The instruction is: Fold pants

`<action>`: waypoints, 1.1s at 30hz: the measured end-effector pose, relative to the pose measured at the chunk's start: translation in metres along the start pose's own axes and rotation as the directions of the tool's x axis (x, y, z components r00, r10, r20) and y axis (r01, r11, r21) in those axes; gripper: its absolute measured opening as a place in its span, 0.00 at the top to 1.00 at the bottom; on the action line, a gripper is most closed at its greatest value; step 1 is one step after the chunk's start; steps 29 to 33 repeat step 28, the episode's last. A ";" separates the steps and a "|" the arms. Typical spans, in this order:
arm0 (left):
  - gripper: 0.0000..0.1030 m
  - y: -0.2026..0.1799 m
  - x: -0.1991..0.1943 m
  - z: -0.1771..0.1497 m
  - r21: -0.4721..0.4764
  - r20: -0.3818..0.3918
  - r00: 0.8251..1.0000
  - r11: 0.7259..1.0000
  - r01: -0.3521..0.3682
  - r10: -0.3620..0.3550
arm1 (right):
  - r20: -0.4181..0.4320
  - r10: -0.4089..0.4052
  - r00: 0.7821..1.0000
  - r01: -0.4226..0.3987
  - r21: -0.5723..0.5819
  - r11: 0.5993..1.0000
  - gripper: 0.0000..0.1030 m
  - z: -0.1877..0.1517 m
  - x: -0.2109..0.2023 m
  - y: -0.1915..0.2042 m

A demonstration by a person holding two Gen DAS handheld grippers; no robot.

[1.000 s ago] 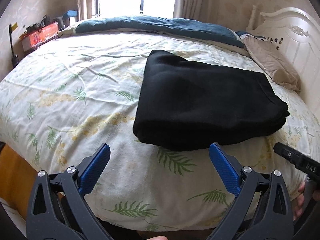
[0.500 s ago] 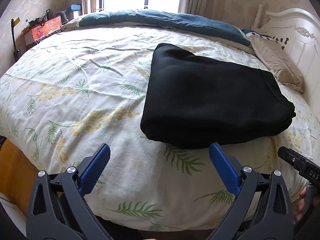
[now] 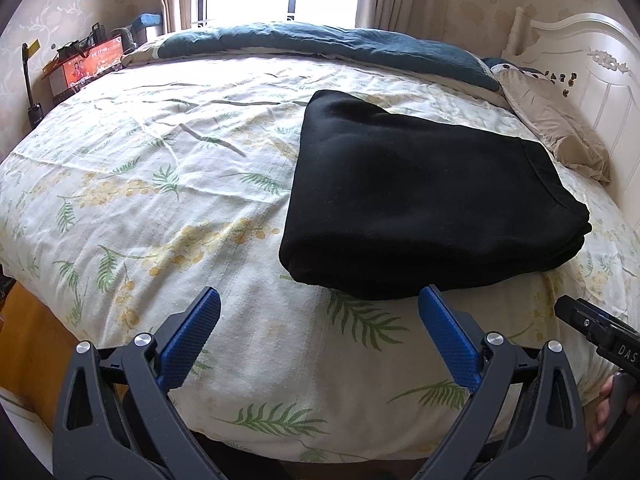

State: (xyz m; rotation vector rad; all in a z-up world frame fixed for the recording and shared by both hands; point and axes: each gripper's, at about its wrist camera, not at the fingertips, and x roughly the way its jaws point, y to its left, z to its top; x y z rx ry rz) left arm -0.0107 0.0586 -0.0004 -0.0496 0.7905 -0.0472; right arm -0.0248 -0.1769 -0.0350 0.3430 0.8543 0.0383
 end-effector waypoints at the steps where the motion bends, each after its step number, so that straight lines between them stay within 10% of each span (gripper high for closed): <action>1: 0.04 0.000 -0.001 0.000 0.002 0.002 1.000 1.000 0.002 -0.002 | 0.000 0.001 1.000 -0.001 0.000 1.000 0.22 0.000 0.000 0.000; 19: 0.02 -0.008 -0.005 0.009 0.034 0.031 1.000 0.999 -0.003 0.002 | -0.007 0.009 1.000 -0.009 -0.008 1.000 0.22 -0.003 0.000 0.000; 25: 0.02 0.021 -0.012 0.060 0.032 0.075 0.996 0.999 0.042 -0.044 | 0.013 0.088 0.996 -0.087 -0.036 0.996 0.22 0.030 -0.021 0.002; 28: 0.02 0.056 0.019 0.114 -0.011 0.107 0.993 0.999 -0.043 0.044 | 0.061 0.119 0.991 -0.115 -0.076 0.991 0.22 0.091 -0.022 -0.003; 33: 0.02 0.056 0.019 0.114 -0.011 0.107 0.993 0.999 -0.043 0.044 | 0.061 0.119 0.991 -0.115 -0.076 0.991 0.22 0.091 -0.022 -0.003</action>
